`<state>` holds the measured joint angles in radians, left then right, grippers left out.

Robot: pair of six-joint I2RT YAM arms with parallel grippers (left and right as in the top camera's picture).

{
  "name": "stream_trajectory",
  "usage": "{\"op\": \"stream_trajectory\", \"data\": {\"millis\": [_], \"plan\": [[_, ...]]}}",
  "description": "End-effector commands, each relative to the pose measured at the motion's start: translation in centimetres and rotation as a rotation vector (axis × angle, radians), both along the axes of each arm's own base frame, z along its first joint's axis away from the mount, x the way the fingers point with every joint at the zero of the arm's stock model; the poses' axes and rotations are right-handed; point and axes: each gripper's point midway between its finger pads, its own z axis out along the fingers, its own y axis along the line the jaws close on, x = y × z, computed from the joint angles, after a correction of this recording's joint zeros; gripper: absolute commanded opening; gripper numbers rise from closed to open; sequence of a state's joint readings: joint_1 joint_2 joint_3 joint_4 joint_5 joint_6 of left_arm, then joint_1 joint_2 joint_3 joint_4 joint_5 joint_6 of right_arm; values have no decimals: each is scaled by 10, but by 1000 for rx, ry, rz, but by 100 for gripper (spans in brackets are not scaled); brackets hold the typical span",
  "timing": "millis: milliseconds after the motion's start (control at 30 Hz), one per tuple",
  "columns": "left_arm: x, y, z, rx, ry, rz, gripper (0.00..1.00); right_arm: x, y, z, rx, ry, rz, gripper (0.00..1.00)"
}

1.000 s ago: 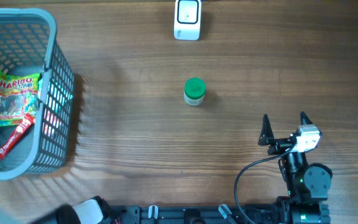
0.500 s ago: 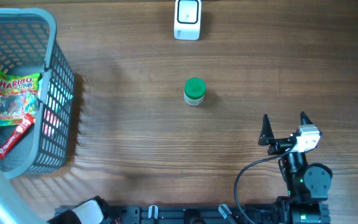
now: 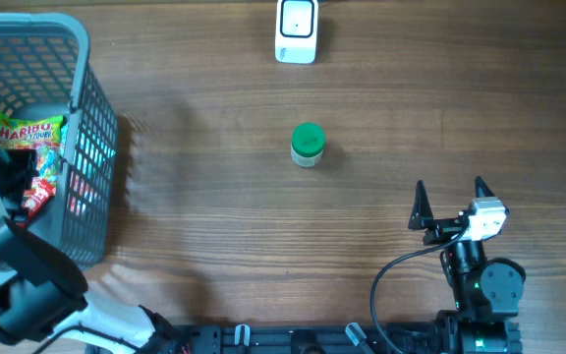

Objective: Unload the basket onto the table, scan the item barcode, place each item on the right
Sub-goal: 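Reach into the basket and grasp the red-white candy box, left gripper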

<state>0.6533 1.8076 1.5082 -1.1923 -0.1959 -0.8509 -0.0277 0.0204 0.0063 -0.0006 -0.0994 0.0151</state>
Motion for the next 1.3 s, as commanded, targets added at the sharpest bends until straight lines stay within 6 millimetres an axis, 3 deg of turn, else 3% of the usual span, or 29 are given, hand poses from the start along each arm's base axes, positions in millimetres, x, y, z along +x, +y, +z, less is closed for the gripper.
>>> {"op": "stream_trajectory", "data": {"millis": [0, 133, 200, 300, 467, 567, 633, 667, 700, 767, 833, 900, 933, 1000, 1133, 1267], "plan": [[10, -16, -26, -69, 49, -123, 80, 0, -2, 2, 13, -8, -10, 100], [30, -32, -39, -72, 93, -326, 81, 0, -2, 2, 13, -8, -10, 99], [38, -37, -45, -54, 124, -400, 90, 0, -2, 2, 13, -8, -10, 100], [35, -33, -54, -40, 201, -503, 91, 0, -2, 2, 13, -8, -10, 100], [37, -31, -60, -47, 220, -579, 85, 0, -2, 2, 13, -8, -10, 100], [39, -31, -62, -44, 211, -579, 71, 0, -2, 2, 13, -8, -10, 100], [36, -32, -67, -49, 216, -579, 57, 0, -2, 2, 13, -8, -10, 100], [34, -34, -72, -54, 220, -579, 56, 0, -2, 2, 13, -8, -10, 100], [29, -36, -80, -61, 226, -579, 62, 0, -2, 2, 13, -8, -10, 100], [19, -42, -97, -79, 239, -576, 86, 0, -2, 2, 13, -8, -10, 100], [16, -45, -102, -89, 240, -576, 92, 0, -2, 2, 13, -8, -10, 99], [17, -44, -102, -84, 236, -576, 75, 0, -2, 2, 13, -8, -10, 100], [18, -44, -102, -81, 233, -576, 60, 0, -2, 2, 13, -8, -10, 100], [18, -44, -102, -81, 233, -576, 47, 0, -2, 2, 13, -8, -10, 100], [24, -41, -97, -70, 221, -576, 41, 0, -2, 2, 13, -8, -10, 100], [54, -25, -34, -20, 171, -574, 41, 0, -2, 2, 13, -8, -10, 100]]}}
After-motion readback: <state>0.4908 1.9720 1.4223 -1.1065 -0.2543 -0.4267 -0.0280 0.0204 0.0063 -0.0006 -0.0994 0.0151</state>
